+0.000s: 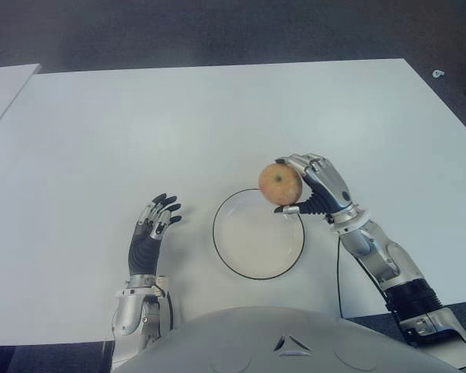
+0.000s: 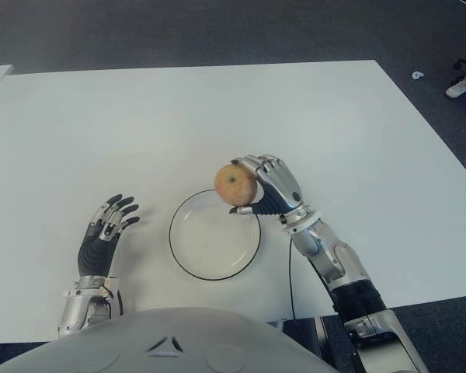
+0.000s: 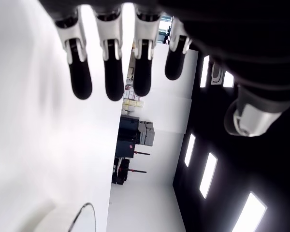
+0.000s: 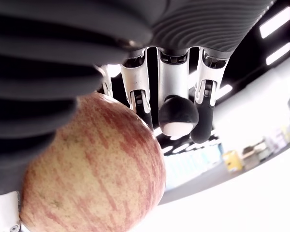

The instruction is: Put the apples into the plate.

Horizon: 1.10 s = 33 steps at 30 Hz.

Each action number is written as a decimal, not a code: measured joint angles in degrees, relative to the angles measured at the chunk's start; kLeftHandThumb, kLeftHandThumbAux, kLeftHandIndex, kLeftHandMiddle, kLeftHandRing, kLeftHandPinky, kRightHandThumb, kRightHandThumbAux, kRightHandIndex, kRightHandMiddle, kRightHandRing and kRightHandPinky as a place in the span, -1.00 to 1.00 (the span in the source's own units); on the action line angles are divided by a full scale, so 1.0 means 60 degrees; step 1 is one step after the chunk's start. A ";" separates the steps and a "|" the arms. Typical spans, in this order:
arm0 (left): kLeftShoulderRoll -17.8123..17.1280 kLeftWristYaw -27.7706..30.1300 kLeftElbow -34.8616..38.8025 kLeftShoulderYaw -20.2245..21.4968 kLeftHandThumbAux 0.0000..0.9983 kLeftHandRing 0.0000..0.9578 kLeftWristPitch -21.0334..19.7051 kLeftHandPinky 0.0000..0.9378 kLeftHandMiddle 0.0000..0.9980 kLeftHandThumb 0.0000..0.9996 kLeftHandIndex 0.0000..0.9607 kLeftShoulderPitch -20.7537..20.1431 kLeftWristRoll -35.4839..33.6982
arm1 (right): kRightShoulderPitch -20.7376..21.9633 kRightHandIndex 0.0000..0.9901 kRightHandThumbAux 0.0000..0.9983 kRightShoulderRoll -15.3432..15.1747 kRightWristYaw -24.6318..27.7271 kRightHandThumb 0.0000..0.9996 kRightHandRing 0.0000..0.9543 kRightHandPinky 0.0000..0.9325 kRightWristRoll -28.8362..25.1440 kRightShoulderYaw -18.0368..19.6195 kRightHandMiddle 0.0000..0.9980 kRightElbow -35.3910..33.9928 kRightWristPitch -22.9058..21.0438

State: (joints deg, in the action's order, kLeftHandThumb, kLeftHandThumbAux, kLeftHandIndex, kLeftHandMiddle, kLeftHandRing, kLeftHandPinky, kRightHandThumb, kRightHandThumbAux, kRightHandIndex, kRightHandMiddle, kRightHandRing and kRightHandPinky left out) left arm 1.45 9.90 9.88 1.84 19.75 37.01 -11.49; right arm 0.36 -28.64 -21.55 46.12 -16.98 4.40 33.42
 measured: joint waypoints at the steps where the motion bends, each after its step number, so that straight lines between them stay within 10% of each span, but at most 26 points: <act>1: 0.0000 0.0000 0.0002 -0.0001 -0.06 -0.42 0.0001 -0.33 -0.52 -0.47 -0.58 -0.0003 0.0030 | 0.0005 0.58 0.70 0.0042 -0.0004 -0.31 0.86 0.91 0.0070 -0.0081 0.80 0.0021 0.0066; 33: 0.0142 -0.0217 0.0256 -0.0104 -0.05 -0.42 -0.0038 -0.34 -0.50 -0.43 -0.58 0.0206 0.0234 | -0.0456 0.58 0.68 0.0547 0.0143 -0.28 0.86 0.91 0.0973 -0.0917 0.80 -0.0304 0.0190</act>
State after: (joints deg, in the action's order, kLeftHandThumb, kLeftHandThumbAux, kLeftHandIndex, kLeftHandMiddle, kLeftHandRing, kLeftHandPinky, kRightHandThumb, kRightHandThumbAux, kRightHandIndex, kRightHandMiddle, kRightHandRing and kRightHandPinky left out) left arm 2.30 8.59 11.42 1.22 19.52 38.24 -10.09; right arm -2.37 -25.36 -20.70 51.96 -22.48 2.58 34.56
